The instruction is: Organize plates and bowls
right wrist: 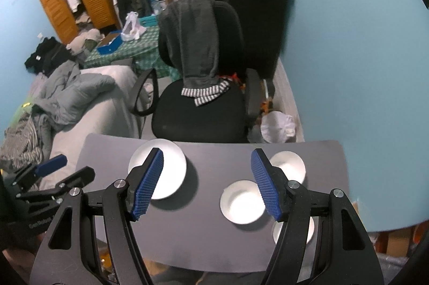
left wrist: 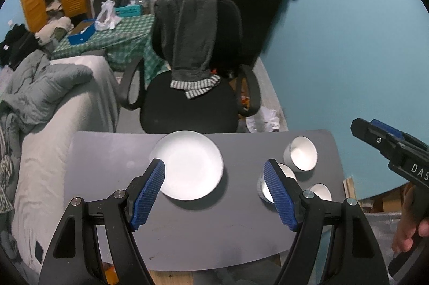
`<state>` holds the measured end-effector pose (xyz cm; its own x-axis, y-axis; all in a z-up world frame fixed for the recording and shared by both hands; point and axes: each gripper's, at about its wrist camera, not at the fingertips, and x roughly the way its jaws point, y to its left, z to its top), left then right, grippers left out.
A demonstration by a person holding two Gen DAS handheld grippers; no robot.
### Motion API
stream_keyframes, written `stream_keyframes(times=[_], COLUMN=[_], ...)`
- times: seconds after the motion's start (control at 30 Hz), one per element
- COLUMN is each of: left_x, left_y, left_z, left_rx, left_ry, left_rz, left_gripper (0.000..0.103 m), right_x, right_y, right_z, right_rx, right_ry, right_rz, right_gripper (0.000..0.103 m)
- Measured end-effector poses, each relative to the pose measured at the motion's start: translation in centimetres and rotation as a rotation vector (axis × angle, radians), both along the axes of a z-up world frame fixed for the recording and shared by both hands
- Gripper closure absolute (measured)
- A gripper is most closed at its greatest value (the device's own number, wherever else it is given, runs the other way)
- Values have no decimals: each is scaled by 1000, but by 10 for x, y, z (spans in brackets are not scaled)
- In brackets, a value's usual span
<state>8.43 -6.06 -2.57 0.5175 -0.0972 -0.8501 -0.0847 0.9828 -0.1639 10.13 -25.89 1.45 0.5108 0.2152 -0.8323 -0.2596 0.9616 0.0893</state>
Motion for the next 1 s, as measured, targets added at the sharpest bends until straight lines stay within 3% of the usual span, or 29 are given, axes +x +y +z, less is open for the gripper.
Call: stream_keyframes(times=[1.0], left_x=[35], left_y=[-107], left_z=[-7], left_rx=[-1], left_ry=[40], left_rz=[-276], left_gripper=[25], right_x=[-32], right_y=[-116], right_z=[1], right_rx=[-17], right_ry=[38], right_rz=[-282], right_gripper=[36])
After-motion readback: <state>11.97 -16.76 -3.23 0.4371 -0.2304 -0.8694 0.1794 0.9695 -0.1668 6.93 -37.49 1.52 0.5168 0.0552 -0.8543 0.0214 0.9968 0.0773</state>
